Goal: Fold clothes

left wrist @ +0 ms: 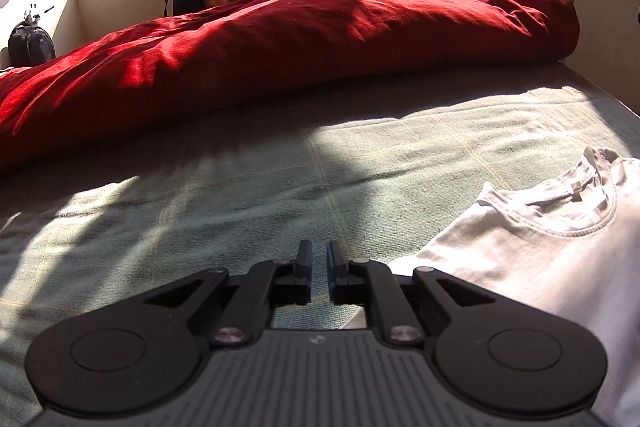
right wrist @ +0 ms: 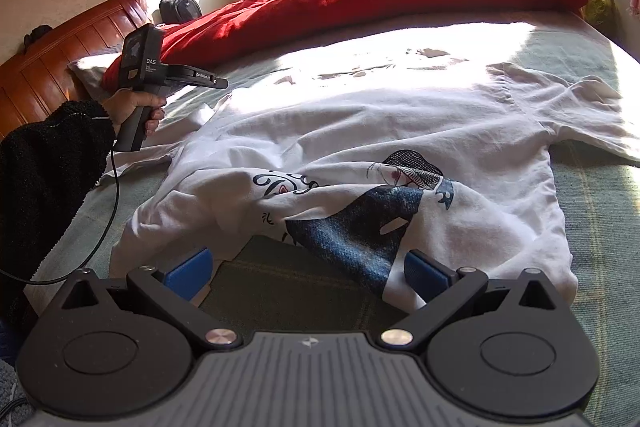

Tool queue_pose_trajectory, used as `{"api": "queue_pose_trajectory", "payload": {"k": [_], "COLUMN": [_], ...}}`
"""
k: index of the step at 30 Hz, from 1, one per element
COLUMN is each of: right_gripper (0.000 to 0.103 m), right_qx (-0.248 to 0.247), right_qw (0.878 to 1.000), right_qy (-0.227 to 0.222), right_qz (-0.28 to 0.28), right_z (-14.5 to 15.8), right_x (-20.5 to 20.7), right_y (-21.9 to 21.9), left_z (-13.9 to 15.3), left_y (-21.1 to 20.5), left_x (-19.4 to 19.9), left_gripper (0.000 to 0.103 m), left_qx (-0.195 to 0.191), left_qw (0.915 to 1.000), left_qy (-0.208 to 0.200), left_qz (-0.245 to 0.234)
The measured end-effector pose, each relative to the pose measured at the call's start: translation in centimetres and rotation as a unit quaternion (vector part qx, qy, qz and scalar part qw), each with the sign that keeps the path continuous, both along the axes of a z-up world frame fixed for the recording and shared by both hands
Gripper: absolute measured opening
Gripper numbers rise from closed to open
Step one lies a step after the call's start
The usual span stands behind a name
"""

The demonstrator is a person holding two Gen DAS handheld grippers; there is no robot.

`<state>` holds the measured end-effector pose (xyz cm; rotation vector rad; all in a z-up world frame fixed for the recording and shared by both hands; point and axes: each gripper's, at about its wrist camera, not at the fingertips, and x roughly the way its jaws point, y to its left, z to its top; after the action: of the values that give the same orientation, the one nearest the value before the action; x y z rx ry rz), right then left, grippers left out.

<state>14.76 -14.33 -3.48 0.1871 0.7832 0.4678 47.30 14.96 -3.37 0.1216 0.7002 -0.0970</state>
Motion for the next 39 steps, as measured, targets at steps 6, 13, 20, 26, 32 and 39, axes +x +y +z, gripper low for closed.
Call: {"api": "queue_pose_trajectory", "payload": {"k": [6,13,20,26,32,39], "right_gripper": [0.103,0.103,0.103,0.103,0.103,0.103], "right_qx": [0.023,0.016,-0.002,0.012,-0.003,-0.001], "right_qw": [1.000,1.000,1.000,1.000,1.000,1.000], "right_qy": [0.002,-0.003,-0.006,0.003,0.002,0.003], "right_qz": [-0.002,0.005,0.011,0.005,0.008,0.008], "right_z": [0.0,0.5,0.7,0.4,0.3,0.3], "right_x": [0.2,0.1,0.0,0.6,0.5,0.5], "right_y": [0.0,1.0,1.3,1.3,1.8,1.9], "left_z": [1.6,1.2,-0.4,-2.5,-2.6,-2.1], "left_y": [2.0,4.3,7.8,8.2,6.9,6.9], "left_x": [-4.4,-6.0,-5.6,-6.9,-7.3,-5.2], "left_gripper": [0.031,0.033,0.035,0.044,0.018,0.001], "left_qx": [-0.036,-0.053,-0.036,-0.019,-0.002,0.046], "left_qw": [0.9988,0.9981,0.9975,0.9961,0.9952,0.9970], "left_qy": [0.018,0.026,0.060,0.080,0.081,0.046], "left_qz": [-0.028,-0.016,-0.012,-0.032,-0.055,0.042]}}
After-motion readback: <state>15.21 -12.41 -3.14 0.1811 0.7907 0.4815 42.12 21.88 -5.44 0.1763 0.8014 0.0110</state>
